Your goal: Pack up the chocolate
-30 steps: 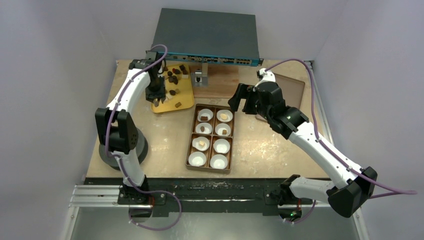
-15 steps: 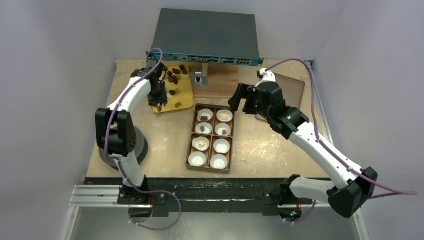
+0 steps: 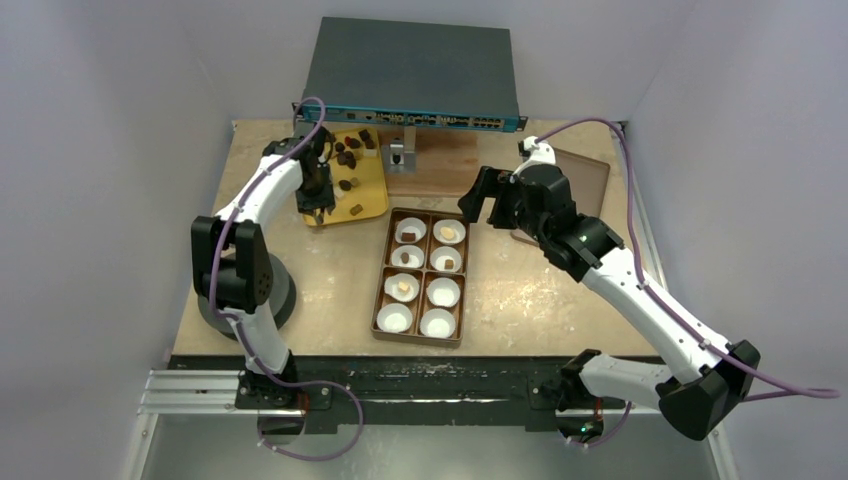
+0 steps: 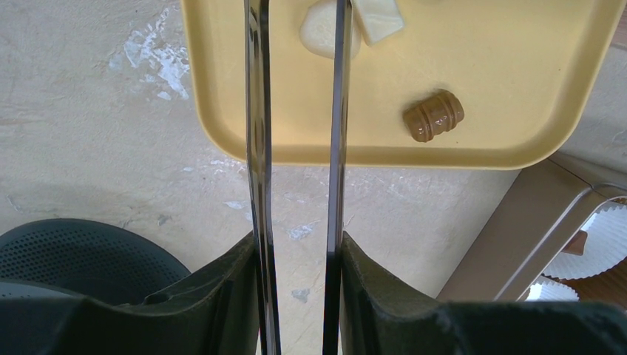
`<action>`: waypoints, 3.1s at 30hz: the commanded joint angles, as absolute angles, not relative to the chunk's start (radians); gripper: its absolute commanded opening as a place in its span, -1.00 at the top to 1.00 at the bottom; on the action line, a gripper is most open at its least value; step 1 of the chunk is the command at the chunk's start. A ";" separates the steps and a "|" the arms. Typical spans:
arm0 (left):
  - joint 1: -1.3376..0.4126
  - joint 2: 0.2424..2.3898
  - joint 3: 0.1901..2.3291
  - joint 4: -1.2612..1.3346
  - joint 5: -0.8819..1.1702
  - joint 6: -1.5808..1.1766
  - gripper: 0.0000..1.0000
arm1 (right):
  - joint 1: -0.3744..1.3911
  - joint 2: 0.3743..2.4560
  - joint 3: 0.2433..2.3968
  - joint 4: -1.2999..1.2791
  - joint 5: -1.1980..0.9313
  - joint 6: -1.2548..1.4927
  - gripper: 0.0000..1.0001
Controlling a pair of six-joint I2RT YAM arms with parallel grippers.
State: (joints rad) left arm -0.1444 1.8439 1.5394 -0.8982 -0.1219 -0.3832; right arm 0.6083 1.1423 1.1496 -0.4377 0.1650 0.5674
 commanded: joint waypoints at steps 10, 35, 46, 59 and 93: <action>-0.141 1.836 1.509 -0.905 -0.127 -0.377 0.38 | 0.609 1.122 1.172 -0.431 0.175 0.559 -0.78; -0.142 1.639 1.436 -0.955 -0.132 -0.363 0.48 | 0.608 1.118 1.177 -0.428 0.179 0.561 -0.78; -0.160 1.504 1.346 -0.965 -0.078 -0.376 0.47 | 0.608 1.133 1.180 -0.414 0.175 0.563 -0.78; -0.248 1.388 1.300 -1.033 -0.061 -0.378 0.46 | 0.608 1.147 1.181 -0.400 0.168 0.565 -0.78; -0.929 1.100 1.086 -1.289 -0.005 -0.668 0.45 | 0.609 1.176 1.160 -0.357 0.152 0.574 -0.78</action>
